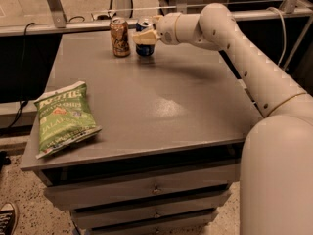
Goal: Move pepsi can near orange can
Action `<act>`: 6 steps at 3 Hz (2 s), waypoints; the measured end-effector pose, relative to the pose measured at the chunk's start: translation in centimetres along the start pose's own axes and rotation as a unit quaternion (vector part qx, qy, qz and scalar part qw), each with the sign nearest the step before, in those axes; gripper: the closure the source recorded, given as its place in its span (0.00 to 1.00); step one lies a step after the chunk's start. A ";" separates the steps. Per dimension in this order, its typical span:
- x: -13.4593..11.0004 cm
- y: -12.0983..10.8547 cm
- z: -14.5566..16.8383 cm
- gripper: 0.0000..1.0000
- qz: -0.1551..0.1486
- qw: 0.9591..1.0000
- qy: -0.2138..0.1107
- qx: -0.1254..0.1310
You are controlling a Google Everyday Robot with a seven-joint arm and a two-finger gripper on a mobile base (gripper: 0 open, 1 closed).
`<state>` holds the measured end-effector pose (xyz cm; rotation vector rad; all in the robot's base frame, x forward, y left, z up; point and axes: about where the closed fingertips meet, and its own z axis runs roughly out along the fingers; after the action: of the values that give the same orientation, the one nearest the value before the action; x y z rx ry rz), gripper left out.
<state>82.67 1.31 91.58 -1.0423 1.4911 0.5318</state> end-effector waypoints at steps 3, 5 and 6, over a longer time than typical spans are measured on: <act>1.2 0.5 2.6 0.13 0.028 0.999 0.025 -0.020; 0.2 1.8 2.4 0.00 0.028 0.998 0.017 -0.047; -0.9 1.0 -1.4 0.00 0.014 0.998 0.018 -0.055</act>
Offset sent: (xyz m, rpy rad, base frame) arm 0.0160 0.0173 -0.0202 -0.0238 0.0982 0.0054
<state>81.00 0.97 92.50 -1.1233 1.5239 0.6226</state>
